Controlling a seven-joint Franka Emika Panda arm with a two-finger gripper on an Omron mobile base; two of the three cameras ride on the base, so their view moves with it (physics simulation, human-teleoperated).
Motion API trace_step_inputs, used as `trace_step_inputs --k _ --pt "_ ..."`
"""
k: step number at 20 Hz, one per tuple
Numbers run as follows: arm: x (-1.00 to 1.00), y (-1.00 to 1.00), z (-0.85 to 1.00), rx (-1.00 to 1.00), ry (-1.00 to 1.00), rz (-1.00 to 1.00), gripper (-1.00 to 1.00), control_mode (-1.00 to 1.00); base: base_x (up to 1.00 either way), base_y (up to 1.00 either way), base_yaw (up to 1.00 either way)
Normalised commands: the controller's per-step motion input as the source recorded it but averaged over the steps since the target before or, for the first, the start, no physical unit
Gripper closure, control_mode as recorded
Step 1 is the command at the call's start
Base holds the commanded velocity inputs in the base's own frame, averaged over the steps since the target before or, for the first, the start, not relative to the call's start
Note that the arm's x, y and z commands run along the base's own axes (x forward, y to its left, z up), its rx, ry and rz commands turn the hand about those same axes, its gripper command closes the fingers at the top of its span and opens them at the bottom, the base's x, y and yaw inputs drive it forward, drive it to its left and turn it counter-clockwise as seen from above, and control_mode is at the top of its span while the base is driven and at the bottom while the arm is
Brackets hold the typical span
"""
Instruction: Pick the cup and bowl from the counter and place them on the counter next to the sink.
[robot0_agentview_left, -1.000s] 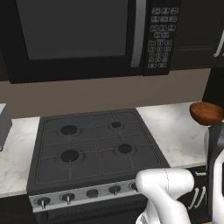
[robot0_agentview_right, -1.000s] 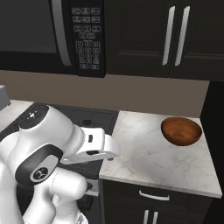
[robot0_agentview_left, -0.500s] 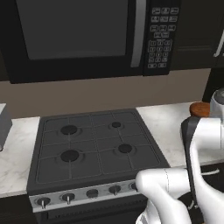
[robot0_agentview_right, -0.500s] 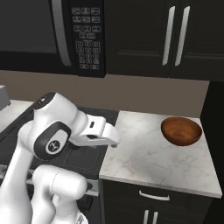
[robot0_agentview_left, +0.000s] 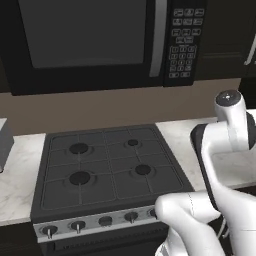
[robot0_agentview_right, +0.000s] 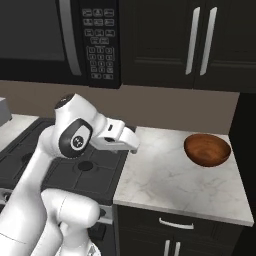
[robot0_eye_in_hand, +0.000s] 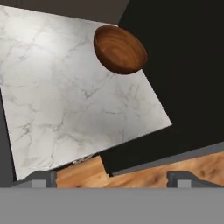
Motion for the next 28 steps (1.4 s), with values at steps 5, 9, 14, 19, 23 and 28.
trace_step_inputs --k 5,9,14,19,23,28 --pt "0.44 -0.1 -0.05 0.01 0.01 0.03 -1.0 -1.0 0.0 0.0 0.0" --pt "0.55 -0.22 -0.22 0.0 0.0 0.1 -1.0 -1.0 0.0 0.0 0.0" --pt "0.64 -0.22 -0.46 0.0 0.0 0.11 -1.0 -1.0 0.0 0.0 0.0" --pt "0.46 -0.33 -0.4 0.0 -0.01 0.11 -1.0 -1.0 0.0 0.0 0.0" --pt "0.3 -0.4 -0.06 0.0 -0.01 0.04 -1.0 -1.0 0.0 0.0 0.0" --pt "0.45 -0.44 0.0 0.0 0.0 0.03 -1.0 -1.0 0.0 0.0 0.0"
